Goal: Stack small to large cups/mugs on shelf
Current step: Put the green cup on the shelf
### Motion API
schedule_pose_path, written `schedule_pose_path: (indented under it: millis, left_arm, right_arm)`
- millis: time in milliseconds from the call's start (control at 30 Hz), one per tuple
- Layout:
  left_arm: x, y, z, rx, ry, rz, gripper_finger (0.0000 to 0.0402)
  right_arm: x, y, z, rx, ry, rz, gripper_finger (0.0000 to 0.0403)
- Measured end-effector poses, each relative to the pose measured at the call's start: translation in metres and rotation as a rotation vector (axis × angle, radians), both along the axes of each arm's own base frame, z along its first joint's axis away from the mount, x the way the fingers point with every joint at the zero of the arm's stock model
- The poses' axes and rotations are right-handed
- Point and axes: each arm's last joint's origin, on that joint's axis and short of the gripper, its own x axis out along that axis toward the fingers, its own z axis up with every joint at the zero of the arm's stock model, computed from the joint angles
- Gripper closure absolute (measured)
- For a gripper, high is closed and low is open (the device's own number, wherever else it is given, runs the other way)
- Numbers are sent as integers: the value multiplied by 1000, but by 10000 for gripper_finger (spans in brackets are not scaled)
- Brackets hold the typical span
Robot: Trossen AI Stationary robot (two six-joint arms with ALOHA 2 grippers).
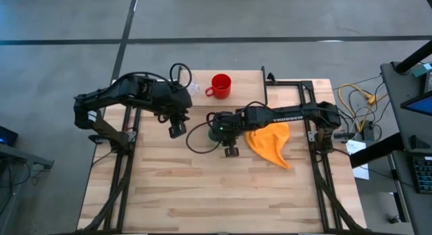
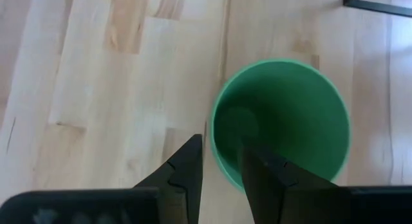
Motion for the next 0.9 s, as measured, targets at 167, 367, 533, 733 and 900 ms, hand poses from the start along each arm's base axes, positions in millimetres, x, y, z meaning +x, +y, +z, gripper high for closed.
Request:
schedule_pose_path:
  millis: [167, 367, 533, 733, 900]
  left_arm:
    - [0, 0, 0, 9, 0, 6, 297]
    - [0, 0, 0, 9, 1, 6, 297]
    - [0, 0, 0, 9, 0, 6, 297]
    - [0, 0, 0, 11, 0, 7, 297]
    - [0, 0, 0, 12, 0, 8, 297]
  right_arm:
    - [0, 0, -1, -3, 1, 5, 312]
    - [-1, 0, -4, -3, 8, 5, 312]
    - [-2, 0, -11, -2, 25, 5, 312]
    - [-5, 0, -22, 0, 46, 8, 312]
    - [-3, 0, -30, -1, 18, 9, 313]
